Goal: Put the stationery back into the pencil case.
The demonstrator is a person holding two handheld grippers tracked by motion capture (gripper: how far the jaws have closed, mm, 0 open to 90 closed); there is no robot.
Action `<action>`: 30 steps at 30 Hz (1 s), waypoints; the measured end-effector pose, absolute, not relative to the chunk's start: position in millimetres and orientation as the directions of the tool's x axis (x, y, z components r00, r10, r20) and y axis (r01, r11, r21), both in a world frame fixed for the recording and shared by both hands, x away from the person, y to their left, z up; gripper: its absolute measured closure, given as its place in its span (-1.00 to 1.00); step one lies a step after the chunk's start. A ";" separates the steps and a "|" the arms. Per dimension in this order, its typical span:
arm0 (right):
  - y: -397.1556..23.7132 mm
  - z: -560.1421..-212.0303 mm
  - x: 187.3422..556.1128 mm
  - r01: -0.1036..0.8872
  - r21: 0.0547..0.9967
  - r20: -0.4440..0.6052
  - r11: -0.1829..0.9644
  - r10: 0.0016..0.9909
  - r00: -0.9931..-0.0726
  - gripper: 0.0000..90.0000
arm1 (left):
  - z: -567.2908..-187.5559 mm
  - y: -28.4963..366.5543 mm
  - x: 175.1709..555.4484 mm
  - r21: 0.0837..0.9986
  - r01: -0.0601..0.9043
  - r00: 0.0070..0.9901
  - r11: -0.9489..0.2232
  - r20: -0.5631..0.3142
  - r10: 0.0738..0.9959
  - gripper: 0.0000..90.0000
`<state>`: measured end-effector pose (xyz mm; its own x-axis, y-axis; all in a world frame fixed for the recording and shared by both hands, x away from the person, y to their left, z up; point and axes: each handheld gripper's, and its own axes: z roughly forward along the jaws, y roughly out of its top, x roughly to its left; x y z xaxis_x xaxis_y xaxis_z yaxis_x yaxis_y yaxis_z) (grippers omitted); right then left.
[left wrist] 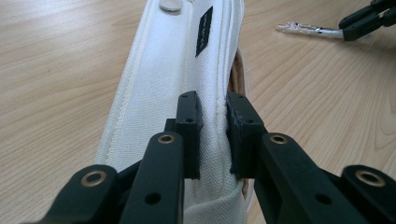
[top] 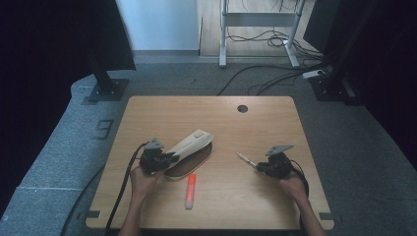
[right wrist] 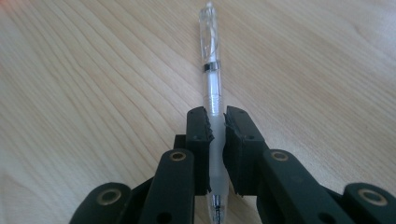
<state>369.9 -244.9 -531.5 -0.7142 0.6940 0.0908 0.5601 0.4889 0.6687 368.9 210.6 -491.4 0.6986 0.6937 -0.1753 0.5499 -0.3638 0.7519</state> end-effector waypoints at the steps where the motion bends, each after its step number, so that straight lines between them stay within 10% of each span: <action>1: -245.0 -529.5 369.6 0.555 0.673 0.084 0.489 0.695 -0.714 0.75 | -491.2 210.6 368.8 0.753 0.549 0.698 -0.363 -0.174 0.695 0.71; 30: -188.3 -495.7 376.0 0.461 0.723 0.079 0.514 0.601 -0.795 0.75 | -487.8 211.6 367.3 0.766 0.539 0.692 -0.351 -0.165 0.703 0.72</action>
